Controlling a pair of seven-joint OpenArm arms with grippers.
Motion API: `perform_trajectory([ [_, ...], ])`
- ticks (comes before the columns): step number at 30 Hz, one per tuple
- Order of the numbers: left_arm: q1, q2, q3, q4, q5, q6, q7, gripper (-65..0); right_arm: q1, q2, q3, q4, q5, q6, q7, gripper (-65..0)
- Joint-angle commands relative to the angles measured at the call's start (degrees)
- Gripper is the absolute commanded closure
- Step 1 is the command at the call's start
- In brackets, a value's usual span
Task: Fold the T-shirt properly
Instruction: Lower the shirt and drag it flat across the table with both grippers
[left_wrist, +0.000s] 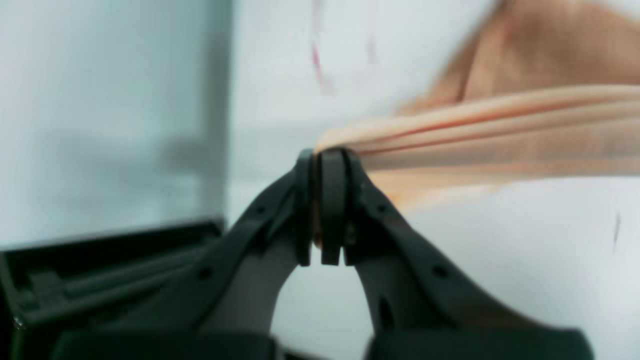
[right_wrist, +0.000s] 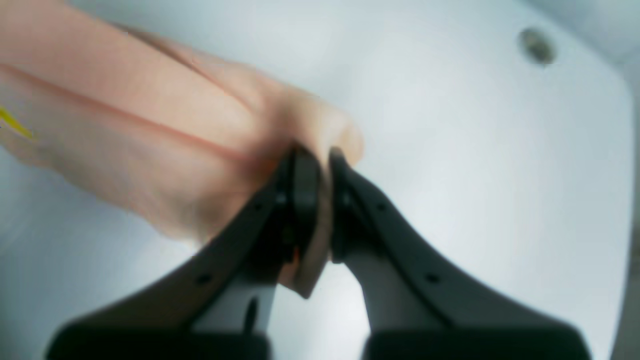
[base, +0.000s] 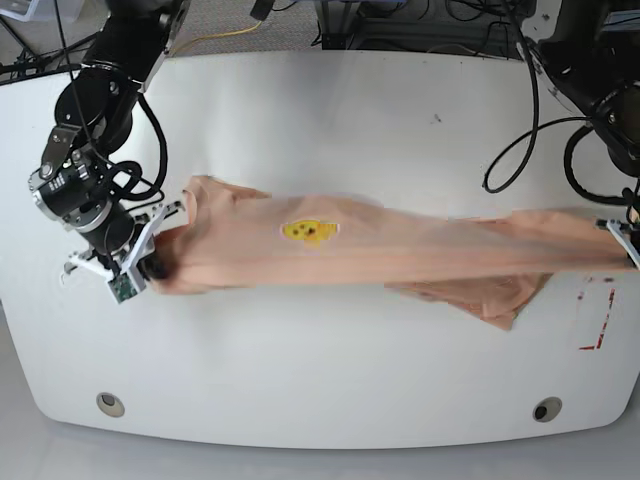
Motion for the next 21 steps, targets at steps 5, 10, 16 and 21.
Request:
perform_trajectory([
  [5,10.3,-1.4,-3.6,0.9,1.6,0.1,-0.4,0.0,-7.6,-2.0,2.0,1.1,-0.7,-0.3,1.0,0.0],
  [10,17.7,-1.4,-6.6,0.9,1.7,0.1,-0.4,0.0,-12.6,-2.9,2.1,1.0,-0.7,-0.3,0.9,0.0],
  [16,23.6,-1.4,-8.3,0.9,1.7,0.1,-2.2,0.0,-17.0,-2.5,2.1,0.7,3.2,-0.3,0.9,0.0],
  [21,25.1,-1.4,-7.5,0.9,1.7,0.1,-2.2,-14.0,-18.2,-1.9,1.8,0.7,4.5,-0.3,0.9,0.0],
])
